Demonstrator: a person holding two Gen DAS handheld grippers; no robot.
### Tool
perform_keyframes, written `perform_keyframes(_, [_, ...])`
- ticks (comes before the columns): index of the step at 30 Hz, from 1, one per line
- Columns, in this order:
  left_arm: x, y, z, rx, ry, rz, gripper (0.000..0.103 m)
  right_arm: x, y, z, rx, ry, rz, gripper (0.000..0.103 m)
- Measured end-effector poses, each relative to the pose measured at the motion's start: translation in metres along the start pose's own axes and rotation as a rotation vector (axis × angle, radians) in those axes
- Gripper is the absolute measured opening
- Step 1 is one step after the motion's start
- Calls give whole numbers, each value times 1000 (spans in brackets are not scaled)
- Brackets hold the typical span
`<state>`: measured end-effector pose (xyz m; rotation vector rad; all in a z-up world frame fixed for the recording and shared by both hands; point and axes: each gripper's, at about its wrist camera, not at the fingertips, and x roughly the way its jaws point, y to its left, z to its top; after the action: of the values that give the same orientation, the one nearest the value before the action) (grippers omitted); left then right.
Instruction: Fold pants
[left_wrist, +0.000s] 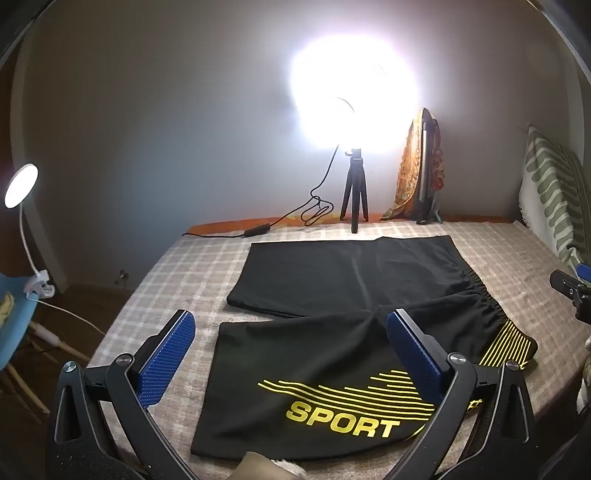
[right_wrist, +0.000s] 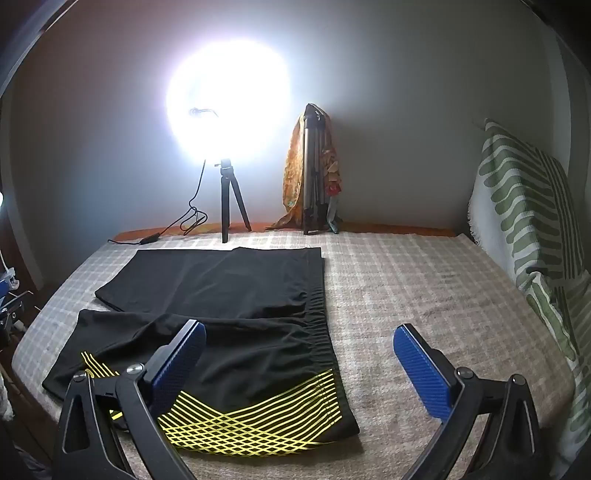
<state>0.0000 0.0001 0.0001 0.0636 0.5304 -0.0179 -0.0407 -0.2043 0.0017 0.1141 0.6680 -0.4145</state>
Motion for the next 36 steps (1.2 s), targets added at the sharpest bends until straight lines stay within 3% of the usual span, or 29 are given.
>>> perform_keyframes(36, [-5, 4, 2, -16, -9, 13, 103, -3, 6, 2, -5, -14, 0, 103])
